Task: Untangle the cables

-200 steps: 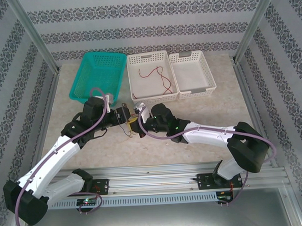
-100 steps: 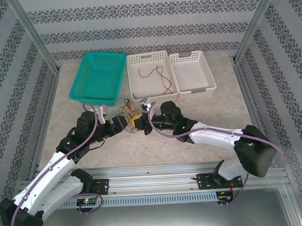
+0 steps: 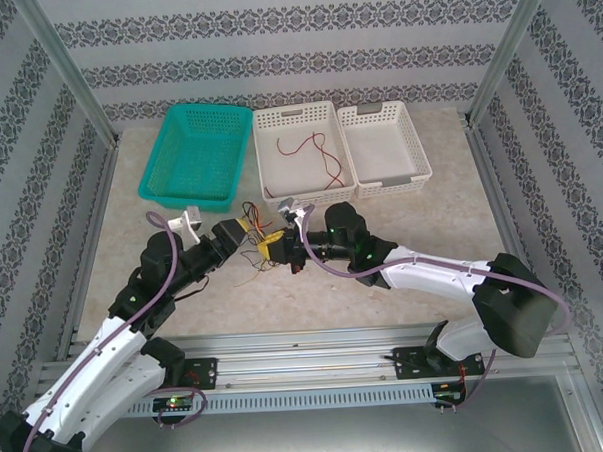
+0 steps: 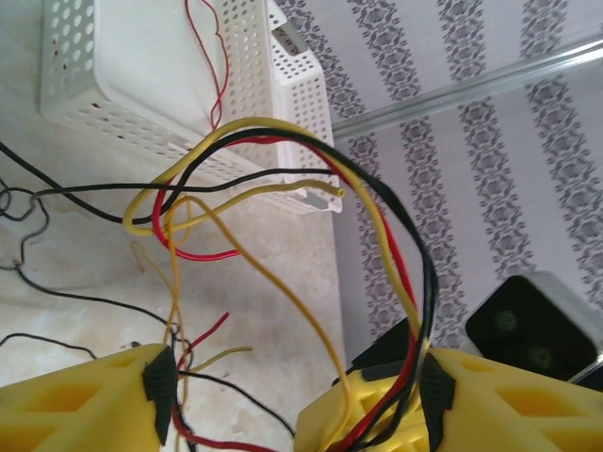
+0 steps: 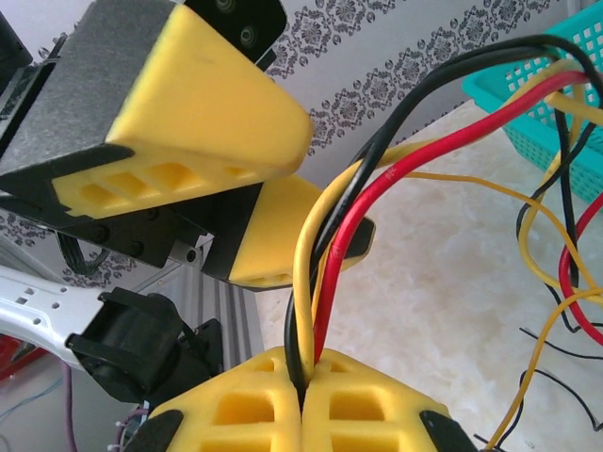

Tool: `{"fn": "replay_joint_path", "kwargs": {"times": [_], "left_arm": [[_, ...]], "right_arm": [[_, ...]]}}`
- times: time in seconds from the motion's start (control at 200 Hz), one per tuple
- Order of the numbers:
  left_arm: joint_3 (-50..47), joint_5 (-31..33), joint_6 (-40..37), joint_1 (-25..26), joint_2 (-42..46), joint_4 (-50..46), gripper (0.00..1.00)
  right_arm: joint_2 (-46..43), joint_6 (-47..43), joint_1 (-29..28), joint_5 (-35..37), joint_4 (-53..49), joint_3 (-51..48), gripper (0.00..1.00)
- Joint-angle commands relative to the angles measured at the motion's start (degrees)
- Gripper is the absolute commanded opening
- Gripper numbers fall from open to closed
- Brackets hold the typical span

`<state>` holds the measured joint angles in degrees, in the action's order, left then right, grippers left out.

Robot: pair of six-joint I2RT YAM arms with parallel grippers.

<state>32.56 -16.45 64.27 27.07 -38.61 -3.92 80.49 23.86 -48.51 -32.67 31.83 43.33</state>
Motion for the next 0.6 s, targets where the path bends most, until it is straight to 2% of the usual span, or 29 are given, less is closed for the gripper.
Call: {"fn": "replay_joint_path", "kwargs": {"times": [0.0,0.27,0.39,0.51,0.595], "left_arm": [[-0.85,-0.85,2.32,0.79,-0.64,5.28,0.63],[-0.84,-2.94,2.7,0.99,-4.7,8.19,0.5],[-0.92,-3.9,2.83,1.21,-6.34,10.0,0.38],[-1.38,-4.08,2.84,1.25,-6.61,10.41,0.2],[-1.31,-3.52,2.19,1.23,-6.01,8.65,0.0]], "right_arm": [[-0.9,0.08,-0.18,-1.78,3.23,-0.4,0.0],[-0.43,0.18,-0.67,-2.31,3.23,0.0,0.0],[-0.38,0.09,-0.89,-1.97,3.22,-0.05,0.0],[-0.37,0.04,-0.86,-1.8,3.23,0.0,0.0],[-0.43,-0.09,-0.88,-1.35,3.23,-0.31,0.0]]}}
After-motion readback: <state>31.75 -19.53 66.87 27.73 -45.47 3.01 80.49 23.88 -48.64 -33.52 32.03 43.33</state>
